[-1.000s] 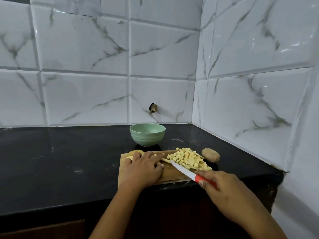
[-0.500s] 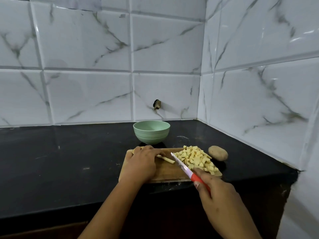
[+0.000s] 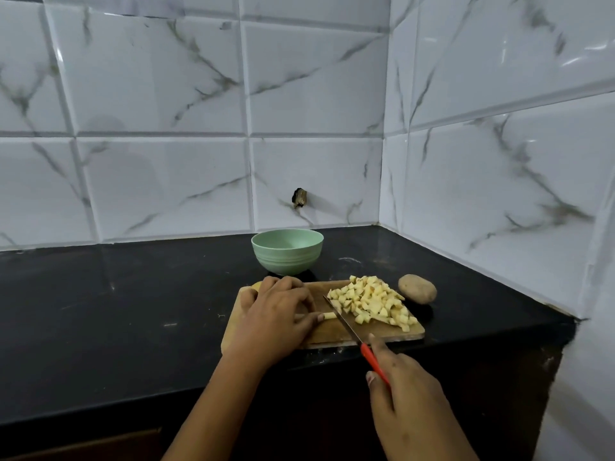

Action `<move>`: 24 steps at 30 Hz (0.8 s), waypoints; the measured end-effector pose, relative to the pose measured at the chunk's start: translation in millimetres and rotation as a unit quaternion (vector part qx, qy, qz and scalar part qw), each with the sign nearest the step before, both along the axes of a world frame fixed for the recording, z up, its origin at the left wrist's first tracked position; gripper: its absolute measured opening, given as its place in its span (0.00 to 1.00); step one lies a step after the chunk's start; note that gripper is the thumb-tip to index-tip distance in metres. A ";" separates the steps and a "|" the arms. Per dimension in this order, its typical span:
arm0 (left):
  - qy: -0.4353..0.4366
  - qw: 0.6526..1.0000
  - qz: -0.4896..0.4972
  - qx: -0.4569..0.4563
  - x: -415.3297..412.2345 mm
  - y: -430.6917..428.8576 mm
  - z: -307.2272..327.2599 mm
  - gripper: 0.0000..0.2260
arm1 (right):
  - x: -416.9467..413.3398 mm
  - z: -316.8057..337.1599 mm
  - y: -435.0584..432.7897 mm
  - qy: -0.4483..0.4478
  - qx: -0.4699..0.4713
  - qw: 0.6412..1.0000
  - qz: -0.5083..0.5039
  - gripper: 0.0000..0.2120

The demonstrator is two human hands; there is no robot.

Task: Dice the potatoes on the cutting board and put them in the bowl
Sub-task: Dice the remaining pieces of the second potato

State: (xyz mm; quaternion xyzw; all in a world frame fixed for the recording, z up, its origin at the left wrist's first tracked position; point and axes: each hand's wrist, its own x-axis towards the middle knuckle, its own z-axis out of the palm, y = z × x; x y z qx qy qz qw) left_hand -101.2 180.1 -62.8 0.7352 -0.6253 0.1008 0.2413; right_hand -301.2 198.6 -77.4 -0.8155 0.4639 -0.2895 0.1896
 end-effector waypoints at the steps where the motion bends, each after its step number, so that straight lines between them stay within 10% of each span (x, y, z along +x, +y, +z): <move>1: -0.002 1.000 0.000 -0.009 -1.0 0.8 -1.1 0.12 | -0.3 -0.9 1.2 0.001 -0.004 1.000 -0.001 0.25; 24: 0.002 0.998 -0.040 -0.042 -4.7 5.6 2.2 0.07 | 28.0 16.7 -16.1 0.194 -0.167 0.966 -0.043 0.25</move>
